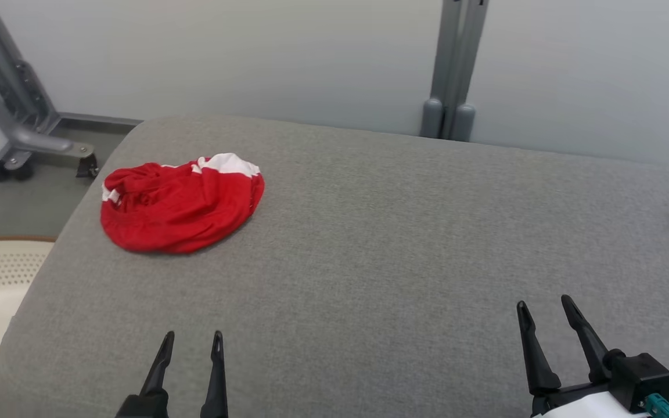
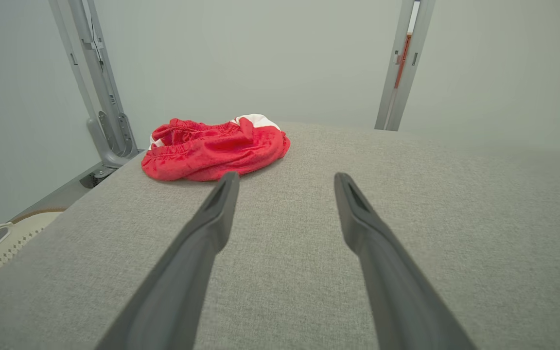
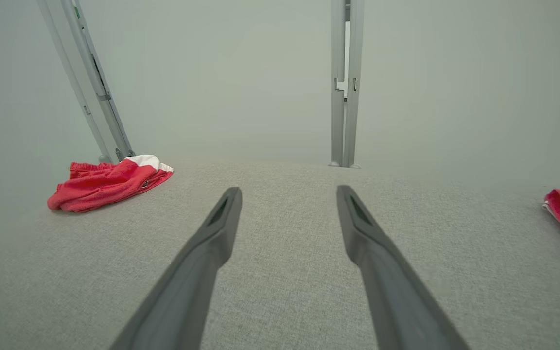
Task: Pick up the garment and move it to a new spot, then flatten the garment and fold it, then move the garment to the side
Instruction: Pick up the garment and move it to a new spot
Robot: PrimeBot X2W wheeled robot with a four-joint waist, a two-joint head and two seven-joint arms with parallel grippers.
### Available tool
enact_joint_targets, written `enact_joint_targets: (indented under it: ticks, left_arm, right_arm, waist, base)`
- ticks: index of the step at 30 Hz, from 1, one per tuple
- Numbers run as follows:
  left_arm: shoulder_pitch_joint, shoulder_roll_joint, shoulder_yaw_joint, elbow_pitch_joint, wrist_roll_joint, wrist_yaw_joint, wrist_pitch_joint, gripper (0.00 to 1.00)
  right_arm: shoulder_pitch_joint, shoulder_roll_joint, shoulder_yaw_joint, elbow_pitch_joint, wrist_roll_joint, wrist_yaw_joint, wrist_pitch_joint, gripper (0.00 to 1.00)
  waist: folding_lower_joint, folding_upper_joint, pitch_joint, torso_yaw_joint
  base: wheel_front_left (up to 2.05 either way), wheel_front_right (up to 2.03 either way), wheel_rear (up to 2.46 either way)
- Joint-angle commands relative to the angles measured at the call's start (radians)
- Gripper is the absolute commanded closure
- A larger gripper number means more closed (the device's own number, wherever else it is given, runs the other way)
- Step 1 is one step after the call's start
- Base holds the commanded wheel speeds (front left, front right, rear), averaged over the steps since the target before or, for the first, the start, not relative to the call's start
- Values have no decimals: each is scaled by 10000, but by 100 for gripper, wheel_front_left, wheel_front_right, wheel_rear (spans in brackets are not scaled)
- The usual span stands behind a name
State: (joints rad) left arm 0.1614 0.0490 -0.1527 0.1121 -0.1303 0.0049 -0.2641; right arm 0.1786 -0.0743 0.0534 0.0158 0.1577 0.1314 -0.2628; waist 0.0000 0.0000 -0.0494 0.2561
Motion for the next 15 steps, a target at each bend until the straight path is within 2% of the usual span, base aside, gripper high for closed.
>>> enact_joint_targets:
  ticks: [1, 7, 15]
  left_arm:
    - [-3, 28, 108, -18, 12, 17, 0, 0]
    - [71, 25, 315, -163, 29, 52, 0, 0]
    - [213, 23, 580, -626, -216, 422, 0, 0]
  right_arm:
    - [-85, 36, 5, -35, 14, -14, -24, 0]
    - [-223, 109, -45, -63, -3, -14, -22, 0]
    - [-828, -39, 449, 217, 59, -14, -22, 0]
  waist:
    - [0, 0, 116, 1284]
    - [0, 0, 142, 2274]
    - [0, 0, 488, 2526]
  base:
    - [0, 0, 0]
    - [0, 0, 0]
    - [0, 0, 0]
